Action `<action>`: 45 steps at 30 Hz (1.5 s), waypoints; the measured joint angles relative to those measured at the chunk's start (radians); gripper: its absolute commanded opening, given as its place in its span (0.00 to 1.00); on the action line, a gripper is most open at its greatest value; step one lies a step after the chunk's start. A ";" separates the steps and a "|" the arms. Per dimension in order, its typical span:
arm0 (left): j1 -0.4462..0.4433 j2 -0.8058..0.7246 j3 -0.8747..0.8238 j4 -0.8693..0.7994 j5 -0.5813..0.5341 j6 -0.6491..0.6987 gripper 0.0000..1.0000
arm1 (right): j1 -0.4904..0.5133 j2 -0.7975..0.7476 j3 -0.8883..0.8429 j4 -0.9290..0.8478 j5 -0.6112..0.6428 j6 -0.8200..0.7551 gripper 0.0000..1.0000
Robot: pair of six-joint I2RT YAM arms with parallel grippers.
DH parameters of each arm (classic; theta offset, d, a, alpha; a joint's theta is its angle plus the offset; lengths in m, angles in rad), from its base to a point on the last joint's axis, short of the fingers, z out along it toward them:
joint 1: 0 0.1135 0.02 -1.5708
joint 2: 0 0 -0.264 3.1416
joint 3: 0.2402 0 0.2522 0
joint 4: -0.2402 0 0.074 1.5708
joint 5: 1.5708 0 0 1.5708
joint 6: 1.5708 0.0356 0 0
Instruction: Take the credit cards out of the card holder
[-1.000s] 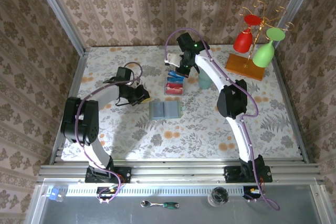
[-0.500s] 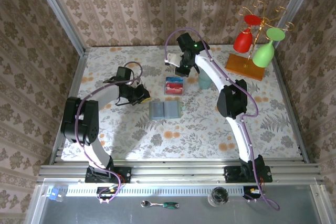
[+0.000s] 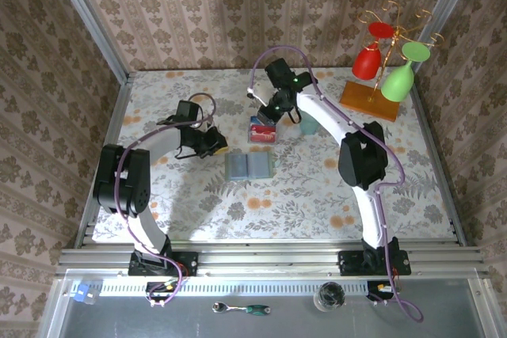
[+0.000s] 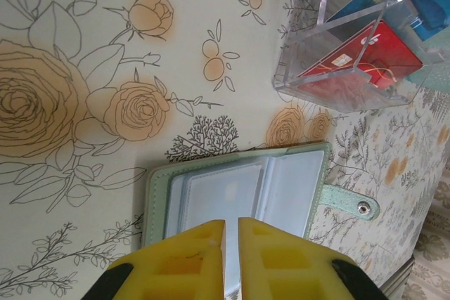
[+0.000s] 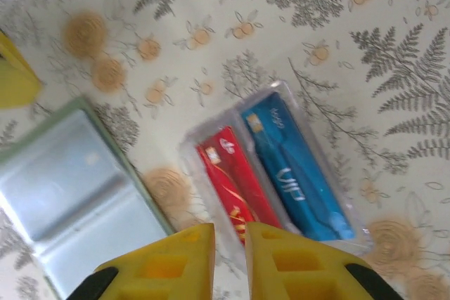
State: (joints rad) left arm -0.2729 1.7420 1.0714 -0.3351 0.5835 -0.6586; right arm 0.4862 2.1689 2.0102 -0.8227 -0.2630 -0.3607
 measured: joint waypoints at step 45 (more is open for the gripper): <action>-0.047 -0.083 -0.194 0.046 -0.047 -0.088 0.09 | 0.127 -0.189 -0.632 0.513 -0.239 1.046 0.26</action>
State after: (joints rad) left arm -0.3202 1.6588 0.8776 -0.2890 0.5365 -0.7464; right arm 0.6136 1.9797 1.3777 -0.3096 -0.5022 0.6857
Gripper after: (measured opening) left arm 0.088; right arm 0.243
